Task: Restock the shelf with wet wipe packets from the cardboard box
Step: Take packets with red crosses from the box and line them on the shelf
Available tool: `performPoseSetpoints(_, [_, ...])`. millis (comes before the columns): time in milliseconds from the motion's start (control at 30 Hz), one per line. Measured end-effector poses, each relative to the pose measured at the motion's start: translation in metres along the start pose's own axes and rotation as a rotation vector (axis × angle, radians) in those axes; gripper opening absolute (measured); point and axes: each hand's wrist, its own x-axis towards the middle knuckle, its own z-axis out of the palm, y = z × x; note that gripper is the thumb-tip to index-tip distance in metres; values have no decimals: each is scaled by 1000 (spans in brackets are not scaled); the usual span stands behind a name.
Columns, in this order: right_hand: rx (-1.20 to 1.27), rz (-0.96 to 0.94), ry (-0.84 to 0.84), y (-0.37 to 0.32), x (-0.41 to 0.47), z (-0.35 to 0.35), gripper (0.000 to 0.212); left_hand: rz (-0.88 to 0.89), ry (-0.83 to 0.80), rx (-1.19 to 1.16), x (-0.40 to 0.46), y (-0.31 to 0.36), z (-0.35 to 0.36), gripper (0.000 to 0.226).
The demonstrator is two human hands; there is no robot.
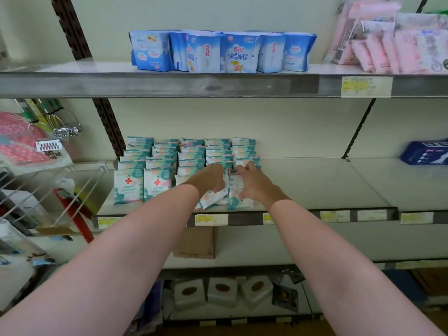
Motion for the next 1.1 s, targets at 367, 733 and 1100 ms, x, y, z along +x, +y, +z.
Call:
performPoseSetpoints(367, [-105,16,98,2,-2,-17,71,30,14,-9,-4,2,-2,32])
performPoseSetpoints(733, [-52,-37,215,1,-3,-26,27,5,36,-134,-4,2,0,33])
performPoseSetpoints(1100, [457,292,212,9,-12,-8,44,-73,45,-197,-7,-1,-2,43])
